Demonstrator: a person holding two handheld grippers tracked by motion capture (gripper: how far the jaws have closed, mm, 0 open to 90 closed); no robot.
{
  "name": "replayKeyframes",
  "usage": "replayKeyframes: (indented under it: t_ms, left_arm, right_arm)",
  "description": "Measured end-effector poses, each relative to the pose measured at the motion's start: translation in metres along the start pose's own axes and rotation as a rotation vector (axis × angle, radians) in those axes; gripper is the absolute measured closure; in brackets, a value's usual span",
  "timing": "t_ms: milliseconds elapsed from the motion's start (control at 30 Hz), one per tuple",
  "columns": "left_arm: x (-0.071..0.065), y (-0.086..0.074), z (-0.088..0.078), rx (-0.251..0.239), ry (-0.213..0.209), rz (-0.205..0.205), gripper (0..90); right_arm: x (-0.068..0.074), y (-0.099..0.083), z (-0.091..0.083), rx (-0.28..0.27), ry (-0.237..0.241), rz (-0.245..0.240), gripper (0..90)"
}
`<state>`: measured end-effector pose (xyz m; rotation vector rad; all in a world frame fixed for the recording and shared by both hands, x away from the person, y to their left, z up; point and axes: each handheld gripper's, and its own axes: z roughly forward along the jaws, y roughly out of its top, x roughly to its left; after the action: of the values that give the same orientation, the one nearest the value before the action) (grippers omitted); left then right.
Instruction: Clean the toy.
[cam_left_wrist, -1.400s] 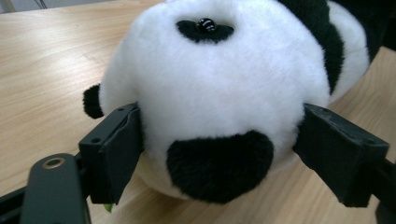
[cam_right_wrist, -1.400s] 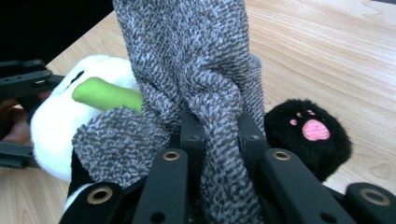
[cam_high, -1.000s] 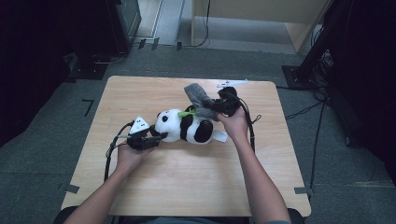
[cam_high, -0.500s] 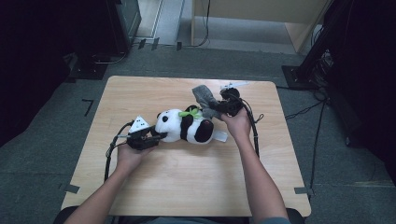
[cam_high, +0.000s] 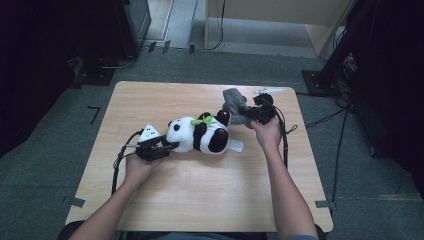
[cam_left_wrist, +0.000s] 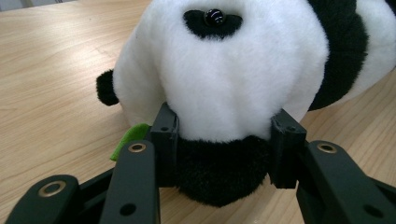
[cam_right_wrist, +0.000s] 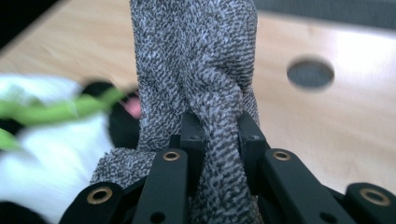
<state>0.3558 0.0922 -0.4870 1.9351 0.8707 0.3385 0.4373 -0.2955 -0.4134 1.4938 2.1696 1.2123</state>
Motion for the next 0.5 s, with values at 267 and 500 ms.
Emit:
replayKeyframes:
  t_ms: [267, 500]
  left_arm:
    - [-0.002, 0.0, 0.0, 0.003, -0.004, -0.003, 55.7]
    - [-0.002, 0.001, 0.0, 0.001, -0.007, -0.006, 55.7]
  right_arm:
    - [0.034, 0.014, 0.022, 0.023, 0.064, -0.079, 78.1]
    - [0.025, 0.0, 0.033, 0.05, 0.056, -0.045, 78.2]
